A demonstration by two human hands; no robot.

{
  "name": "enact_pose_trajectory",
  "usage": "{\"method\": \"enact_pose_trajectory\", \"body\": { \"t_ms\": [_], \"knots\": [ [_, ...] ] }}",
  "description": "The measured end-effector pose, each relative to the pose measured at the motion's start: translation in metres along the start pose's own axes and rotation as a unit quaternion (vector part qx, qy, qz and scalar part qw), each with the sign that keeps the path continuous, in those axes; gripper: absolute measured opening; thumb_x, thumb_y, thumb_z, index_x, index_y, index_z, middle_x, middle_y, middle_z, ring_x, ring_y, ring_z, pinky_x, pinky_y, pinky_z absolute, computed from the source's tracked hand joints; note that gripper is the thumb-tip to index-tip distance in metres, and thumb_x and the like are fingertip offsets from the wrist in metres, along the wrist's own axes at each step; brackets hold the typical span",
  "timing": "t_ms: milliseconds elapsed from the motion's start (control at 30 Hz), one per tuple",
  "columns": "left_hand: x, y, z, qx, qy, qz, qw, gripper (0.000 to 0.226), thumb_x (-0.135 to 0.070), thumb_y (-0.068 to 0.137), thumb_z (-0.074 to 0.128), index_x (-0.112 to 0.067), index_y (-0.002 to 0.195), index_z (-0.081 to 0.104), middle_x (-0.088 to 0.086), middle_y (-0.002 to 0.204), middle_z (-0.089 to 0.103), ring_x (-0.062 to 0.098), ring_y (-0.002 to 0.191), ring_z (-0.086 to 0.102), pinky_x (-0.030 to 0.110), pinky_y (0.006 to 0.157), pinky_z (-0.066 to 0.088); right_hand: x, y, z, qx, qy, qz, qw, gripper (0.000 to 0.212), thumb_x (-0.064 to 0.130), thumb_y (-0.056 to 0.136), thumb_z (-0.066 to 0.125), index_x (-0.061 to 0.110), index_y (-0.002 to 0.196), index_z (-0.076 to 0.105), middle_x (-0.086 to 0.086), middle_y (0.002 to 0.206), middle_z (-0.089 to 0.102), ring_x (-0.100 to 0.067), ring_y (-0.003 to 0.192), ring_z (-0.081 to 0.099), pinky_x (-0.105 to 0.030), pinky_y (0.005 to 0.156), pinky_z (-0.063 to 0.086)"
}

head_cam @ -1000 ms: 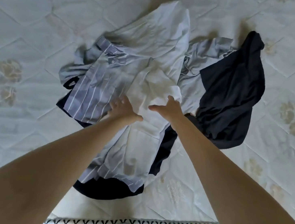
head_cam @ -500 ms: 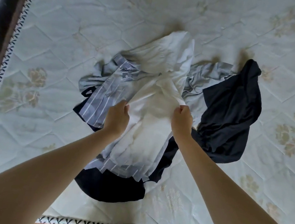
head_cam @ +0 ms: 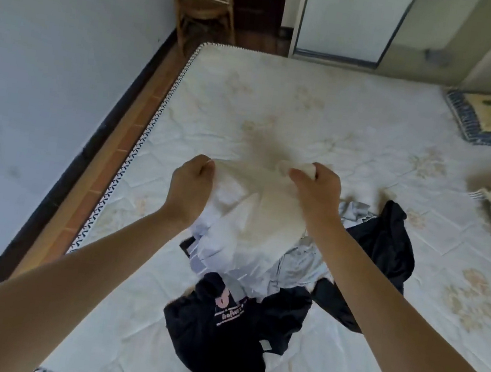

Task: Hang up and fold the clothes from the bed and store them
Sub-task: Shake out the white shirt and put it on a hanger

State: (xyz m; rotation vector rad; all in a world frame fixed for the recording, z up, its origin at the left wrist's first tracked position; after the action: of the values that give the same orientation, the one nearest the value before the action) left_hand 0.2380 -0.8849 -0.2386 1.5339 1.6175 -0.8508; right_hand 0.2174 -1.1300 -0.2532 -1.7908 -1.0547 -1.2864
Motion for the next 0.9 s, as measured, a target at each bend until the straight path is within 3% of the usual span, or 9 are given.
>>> {"method": "enact_pose_trajectory", "body": {
  "t_ms": [100,200,300,367,433,533,667,833,900],
  "knots": [
    [-0.031,-0.009,-0.072,-0.034,0.005,0.031,0.999,0.028,-0.011,0.1,0.039,0.005,0.08,0.052,0.004,0.065,0.046,0.018,0.062,0.038,0.029,0.057,0.031,0.075,-0.027,0.008,0.009,0.072,-0.055,0.996,0.036,0.017,0.073,0.064,-0.007,0.07,0.038,-0.009,0.067,0.032,-0.02,0.063,0.029,-0.033,0.058,0.026],
    [-0.052,-0.022,-0.142,-0.066,-0.044,0.047,0.996,0.024,-0.016,0.1,0.043,-0.005,0.091,0.063,0.002,0.077,0.058,0.019,0.073,0.05,0.031,0.071,0.041,0.143,-0.061,0.022,0.015,0.099,-0.097,0.99,0.036,0.02,0.073,0.066,0.008,0.06,0.035,-0.002,0.057,0.036,-0.016,0.056,0.038,-0.033,0.06,0.031],
    [-0.078,-0.043,-0.212,-0.087,-0.096,0.076,0.989,0.024,-0.014,0.098,0.047,-0.014,0.084,0.065,-0.002,0.081,0.064,0.015,0.078,0.057,0.03,0.077,0.045,0.211,-0.1,0.037,0.014,0.117,-0.139,0.983,0.034,0.024,0.075,0.066,0.022,0.056,0.038,0.01,0.053,0.043,-0.012,0.057,0.044,-0.032,0.064,0.038],
    [-0.093,-0.06,-0.26,-0.107,-0.118,0.098,0.982,0.023,-0.019,0.094,0.05,-0.006,0.079,0.062,0.0,0.077,0.06,0.017,0.077,0.053,0.033,0.076,0.044,0.255,-0.13,0.049,0.02,0.138,-0.18,0.974,0.025,0.023,0.075,0.066,0.016,0.061,0.046,-0.001,0.062,0.044,-0.018,0.065,0.044,-0.033,0.065,0.039],
    [-0.104,-0.08,-0.309,-0.132,-0.122,0.118,0.977,0.03,-0.022,0.092,0.049,0.005,0.081,0.056,0.005,0.076,0.054,0.018,0.076,0.047,0.035,0.073,0.04,0.293,-0.161,0.064,0.028,0.156,-0.219,0.963,0.027,0.015,0.081,0.067,-0.003,0.07,0.05,-0.007,0.067,0.045,-0.019,0.068,0.043,-0.032,0.065,0.039],
    [-0.106,-0.112,-0.377,-0.175,-0.12,0.128,0.969,0.031,-0.019,0.096,0.048,0.004,0.075,0.049,0.006,0.073,0.044,0.016,0.072,0.04,0.033,0.069,0.033,0.343,-0.213,0.09,0.058,0.181,-0.267,0.945,0.027,0.007,0.085,0.065,-0.008,0.071,0.047,-0.009,0.066,0.041,-0.019,0.066,0.04,-0.027,0.061,0.035],
    [-0.089,-0.163,-0.454,-0.228,-0.109,0.126,0.959,0.036,-0.012,0.1,0.045,-0.016,0.065,0.043,-0.003,0.066,0.044,0.014,0.066,0.039,0.029,0.064,0.033,0.383,-0.284,0.134,0.102,0.204,-0.314,0.922,0.031,0.004,0.085,0.064,-0.012,0.071,0.042,-0.01,0.069,0.034,-0.018,0.065,0.031,-0.025,0.053,0.028],
    [-0.045,-0.218,-0.528,-0.27,-0.097,0.103,0.952,0.034,-0.014,0.1,0.046,-0.015,0.066,0.044,0.001,0.069,0.045,0.016,0.068,0.041,0.03,0.065,0.035,0.397,-0.354,0.204,0.173,0.239,-0.311,0.904,0.035,0.004,0.084,0.063,-0.01,0.069,0.035,-0.009,0.07,0.031,-0.021,0.067,0.027,-0.028,0.057,0.026],
    [-0.027,-0.236,-0.551,-0.287,-0.091,0.096,0.949,0.032,-0.014,0.099,0.047,-0.014,0.068,0.042,0.002,0.068,0.041,0.016,0.067,0.037,0.03,0.063,0.032,0.396,-0.372,0.234,0.202,0.247,-0.299,0.899,0.039,0.004,0.083,0.063,0.0,0.065,0.029,-0.008,0.07,0.028,-0.023,0.068,0.025,-0.033,0.06,0.024]
  ]
}}
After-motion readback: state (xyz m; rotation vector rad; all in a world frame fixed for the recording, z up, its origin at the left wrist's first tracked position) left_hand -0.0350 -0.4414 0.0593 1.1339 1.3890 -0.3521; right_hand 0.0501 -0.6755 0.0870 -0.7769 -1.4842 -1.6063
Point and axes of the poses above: each hand's wrist, its own y-axis towards the middle knuckle, its own z-axis out of the palm, x = y × z, the point moved 9 cm from there along y, towards the middle knuckle
